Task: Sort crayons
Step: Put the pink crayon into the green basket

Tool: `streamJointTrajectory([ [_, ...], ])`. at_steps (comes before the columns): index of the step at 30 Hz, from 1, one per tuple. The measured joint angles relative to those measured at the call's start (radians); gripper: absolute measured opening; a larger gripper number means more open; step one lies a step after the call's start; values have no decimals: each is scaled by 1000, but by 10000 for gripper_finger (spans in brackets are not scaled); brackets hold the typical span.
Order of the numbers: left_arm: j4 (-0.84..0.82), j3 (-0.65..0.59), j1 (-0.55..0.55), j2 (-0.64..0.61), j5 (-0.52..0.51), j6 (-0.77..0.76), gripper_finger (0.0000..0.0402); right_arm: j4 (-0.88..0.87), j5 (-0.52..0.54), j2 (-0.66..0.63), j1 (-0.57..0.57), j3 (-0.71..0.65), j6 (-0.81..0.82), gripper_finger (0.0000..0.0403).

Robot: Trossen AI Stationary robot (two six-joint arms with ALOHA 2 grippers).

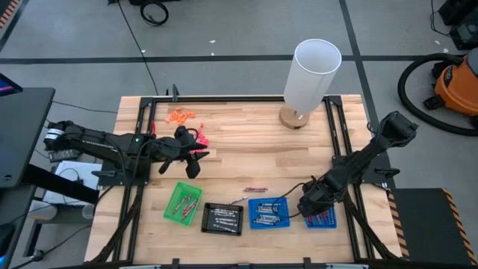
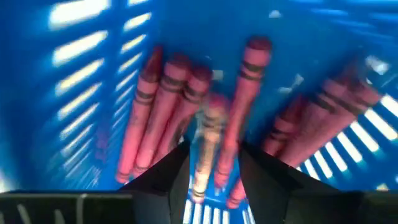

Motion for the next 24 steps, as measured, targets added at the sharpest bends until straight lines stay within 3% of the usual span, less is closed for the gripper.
streamJointTrajectory([
  [7,0,0,0,0,3,2,130,47,-52,37,1,3,-22,146],
  [24,0,0,0,0,10,3,130,-54,-77,-20,3,34,-9,146],
])
